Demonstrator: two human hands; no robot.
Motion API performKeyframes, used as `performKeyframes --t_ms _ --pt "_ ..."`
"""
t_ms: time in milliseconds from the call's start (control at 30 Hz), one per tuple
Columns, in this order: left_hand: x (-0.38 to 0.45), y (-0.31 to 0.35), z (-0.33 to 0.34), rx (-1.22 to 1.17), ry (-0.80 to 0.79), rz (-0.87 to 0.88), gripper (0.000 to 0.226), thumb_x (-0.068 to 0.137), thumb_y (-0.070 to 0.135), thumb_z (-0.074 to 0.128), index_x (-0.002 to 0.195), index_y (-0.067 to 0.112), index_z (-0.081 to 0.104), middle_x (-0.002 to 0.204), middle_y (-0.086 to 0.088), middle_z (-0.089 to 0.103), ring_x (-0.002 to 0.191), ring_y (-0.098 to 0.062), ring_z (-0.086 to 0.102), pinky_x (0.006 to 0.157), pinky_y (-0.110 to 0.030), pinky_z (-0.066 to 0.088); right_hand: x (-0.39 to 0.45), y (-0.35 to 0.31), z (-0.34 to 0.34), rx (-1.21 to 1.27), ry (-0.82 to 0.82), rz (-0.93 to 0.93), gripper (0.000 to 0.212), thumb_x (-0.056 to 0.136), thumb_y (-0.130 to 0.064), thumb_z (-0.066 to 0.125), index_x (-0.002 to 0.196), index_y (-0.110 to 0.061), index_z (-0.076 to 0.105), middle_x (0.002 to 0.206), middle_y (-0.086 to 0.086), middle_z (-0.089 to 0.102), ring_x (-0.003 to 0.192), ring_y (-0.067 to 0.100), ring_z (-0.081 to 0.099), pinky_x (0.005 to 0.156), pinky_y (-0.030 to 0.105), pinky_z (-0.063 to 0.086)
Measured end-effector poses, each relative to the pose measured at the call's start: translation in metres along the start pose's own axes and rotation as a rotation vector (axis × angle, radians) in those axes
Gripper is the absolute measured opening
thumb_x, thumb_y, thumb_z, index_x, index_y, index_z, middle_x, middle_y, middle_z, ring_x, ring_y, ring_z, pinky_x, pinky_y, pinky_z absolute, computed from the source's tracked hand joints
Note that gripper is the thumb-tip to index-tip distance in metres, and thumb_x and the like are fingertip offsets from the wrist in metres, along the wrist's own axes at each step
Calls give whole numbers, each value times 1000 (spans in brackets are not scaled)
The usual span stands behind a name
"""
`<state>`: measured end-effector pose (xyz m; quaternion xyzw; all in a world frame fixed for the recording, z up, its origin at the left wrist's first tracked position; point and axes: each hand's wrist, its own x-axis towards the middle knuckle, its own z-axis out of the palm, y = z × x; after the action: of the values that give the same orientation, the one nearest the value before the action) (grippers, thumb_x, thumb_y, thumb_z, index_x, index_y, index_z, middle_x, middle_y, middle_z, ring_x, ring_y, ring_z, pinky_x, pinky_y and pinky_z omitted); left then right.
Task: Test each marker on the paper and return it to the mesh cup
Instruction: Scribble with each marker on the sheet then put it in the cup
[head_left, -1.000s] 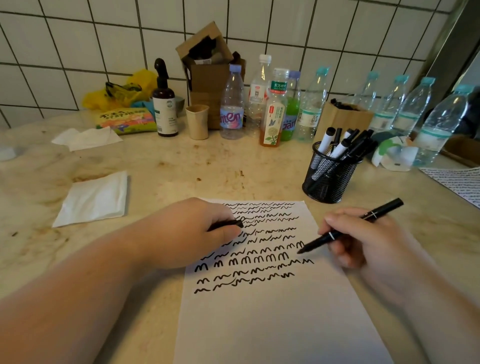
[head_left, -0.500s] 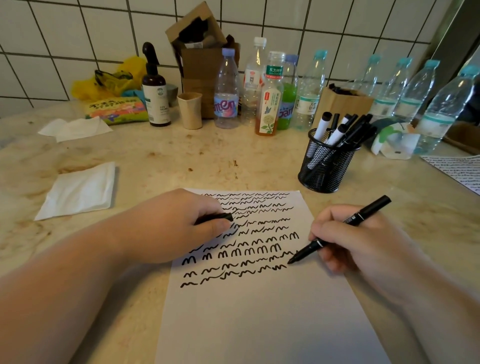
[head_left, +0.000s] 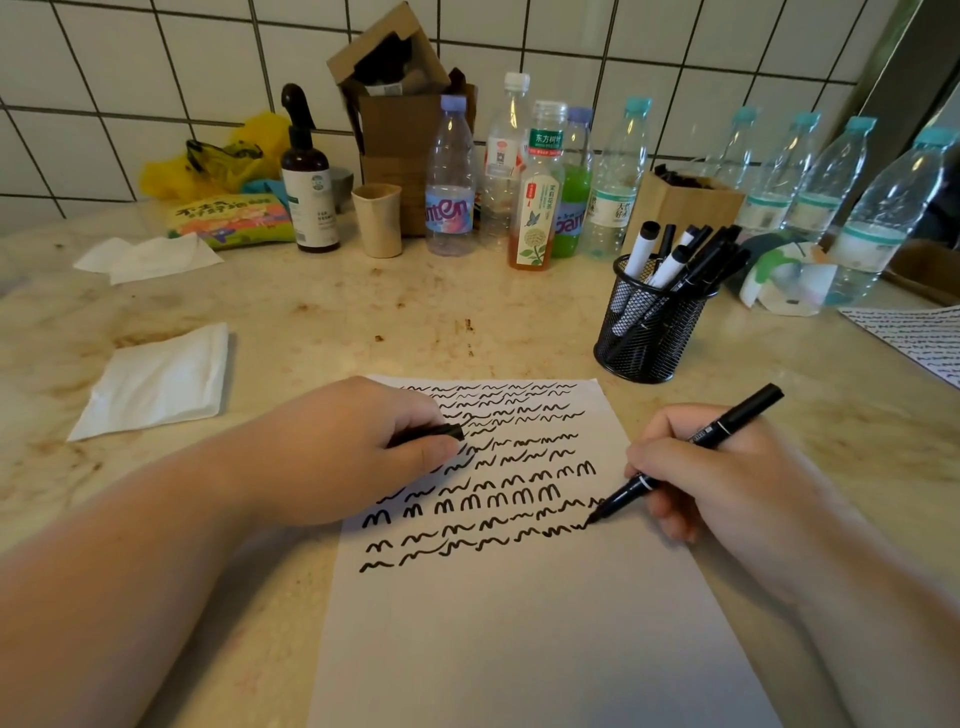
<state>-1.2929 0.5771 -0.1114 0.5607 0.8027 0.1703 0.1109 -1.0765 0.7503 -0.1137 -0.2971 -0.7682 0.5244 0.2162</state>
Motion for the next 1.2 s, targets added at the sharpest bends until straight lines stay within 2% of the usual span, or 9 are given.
performKeyframes --t_ms 167,267,367,533,733,833,933,1033,1200 --pt "-1 2 0 5 -2 29 28 91 59 47 84 37 62 77 23 62 66 -2 56 55 -19 40 0 2 -3 -27 86 -87 26 84 -3 62 59 -6 61 47 8 54 43 19 47 41 23 37" --pt "-2 4 1 7 -6 66 24 89 62 49 97 45 64 79 21 66 70 0 59 57 -19 46 0 0 -1 59 91 -208 22 86 -11 68 64 -10 64 50 4 55 46 16 49 44 23 38" --pt "-1 5 2 -1 15 91 29 85 65 47 103 48 62 82 19 68 74 1 60 61 -19 49 -1 -4 1 189 -6 -305 17 74 -32 75 69 -16 70 55 6 59 49 16 53 46 19 41" --pt "0 5 4 -24 58 124 21 91 55 51 108 48 60 90 25 65 82 3 58 68 -20 50 -3 -1 3 411 -225 -302 48 74 -51 74 96 -8 79 77 18 73 69 29 69 60 31 52" --pt "0 6 3 -27 53 149 20 92 52 52 107 44 61 89 23 65 82 2 58 68 -19 49 -3 -3 6 383 -182 -277 36 76 -40 73 95 -10 78 83 23 74 74 35 72 64 34 55" --pt "0 6 3 -28 52 150 19 91 53 51 106 45 61 87 22 65 79 1 58 65 -20 49 -3 -3 7 353 -150 -285 13 84 -17 67 91 -13 77 85 24 75 73 34 73 64 34 56" --pt "0 9 3 -47 47 161 19 91 53 51 103 43 62 86 21 63 78 -2 58 61 -19 46 -2 -1 12 321 -144 -297 16 83 -6 61 89 -12 75 87 21 77 72 32 73 64 32 57" --pt "-1 11 4 -66 59 174 19 91 50 54 105 41 64 91 24 61 82 -1 57 65 -15 44 -3 -2 14 268 -162 -312 9 81 -7 75 89 -12 74 83 20 77 72 30 73 66 30 57" --pt "1 13 6 -53 77 161 16 94 43 54 103 38 66 92 28 58 84 5 54 69 -10 40 -2 2 17 224 -161 -290 14 78 -12 73 91 -9 75 76 17 76 65 23 70 64 28 56"
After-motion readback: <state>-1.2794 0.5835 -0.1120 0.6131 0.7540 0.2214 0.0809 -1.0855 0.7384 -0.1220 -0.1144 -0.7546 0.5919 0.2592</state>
